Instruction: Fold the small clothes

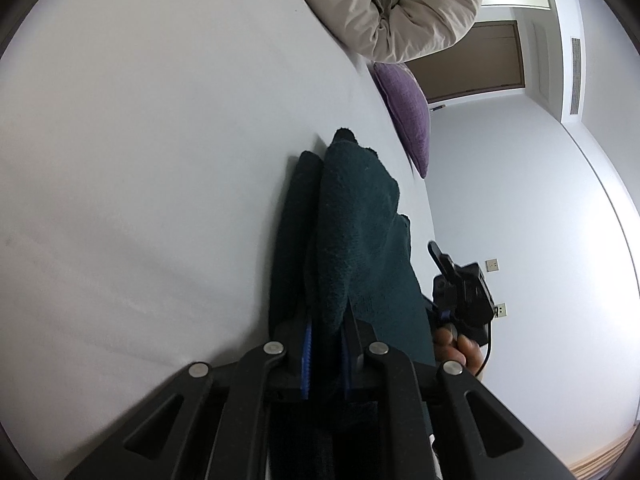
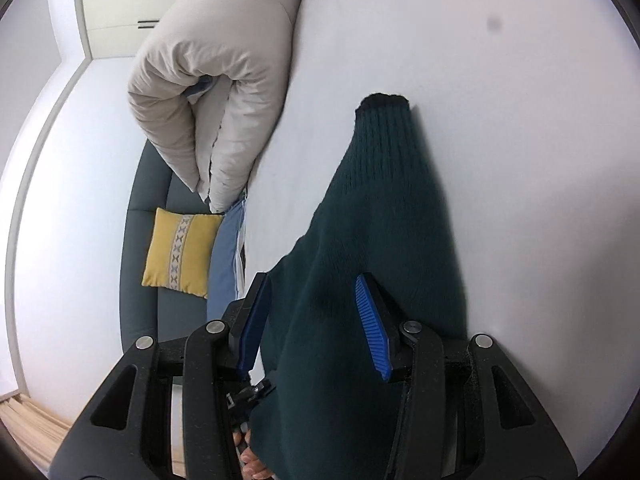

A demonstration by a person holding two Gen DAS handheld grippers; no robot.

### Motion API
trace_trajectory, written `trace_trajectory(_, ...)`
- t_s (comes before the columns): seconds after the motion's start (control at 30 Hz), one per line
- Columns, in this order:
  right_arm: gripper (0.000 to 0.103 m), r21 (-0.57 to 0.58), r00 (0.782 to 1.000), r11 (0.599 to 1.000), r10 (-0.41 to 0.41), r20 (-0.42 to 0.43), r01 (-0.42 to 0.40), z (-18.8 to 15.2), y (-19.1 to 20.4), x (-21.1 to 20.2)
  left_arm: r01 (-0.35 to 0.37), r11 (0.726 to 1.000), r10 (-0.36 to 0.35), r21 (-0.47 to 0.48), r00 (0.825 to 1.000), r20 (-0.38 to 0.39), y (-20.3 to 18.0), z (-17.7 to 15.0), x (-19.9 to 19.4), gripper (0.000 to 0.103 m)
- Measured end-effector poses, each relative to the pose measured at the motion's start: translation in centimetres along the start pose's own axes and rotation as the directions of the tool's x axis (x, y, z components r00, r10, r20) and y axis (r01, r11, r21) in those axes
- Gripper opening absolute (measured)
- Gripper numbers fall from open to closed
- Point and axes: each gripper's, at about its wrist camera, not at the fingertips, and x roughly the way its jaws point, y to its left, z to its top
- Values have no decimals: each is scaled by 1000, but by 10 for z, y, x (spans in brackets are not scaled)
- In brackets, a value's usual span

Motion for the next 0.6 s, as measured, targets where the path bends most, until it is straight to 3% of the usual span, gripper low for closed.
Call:
trace_trajectory(0.13,41,-27,999,999,-17,33,18,12,0,2,11,1000,-11,-2,1000,4,2,0,0,14)
trace_trajectory(0.23,39,3,993,999,-44,111,44,21,-5,-10,7,1000,-7,-7,1000,10,2,-4,-3,15)
trace_trajectory(0.37,44,28,980,997,-77,184,74,12,3,-33,-12,1000,12,-2,999,37,-5,-7,-13,17)
trace_trajectory(0.47,44,-30,992,998,55,111,-52,-11,21,-47,-75,997,72,19,992,106,-14,-9,-39,18)
trace_trajectory(0.6,44,-133,986,977,165,-29,-167,-58,48,-57,-115,989,94,95,975,200,-45,-19,-73,18)
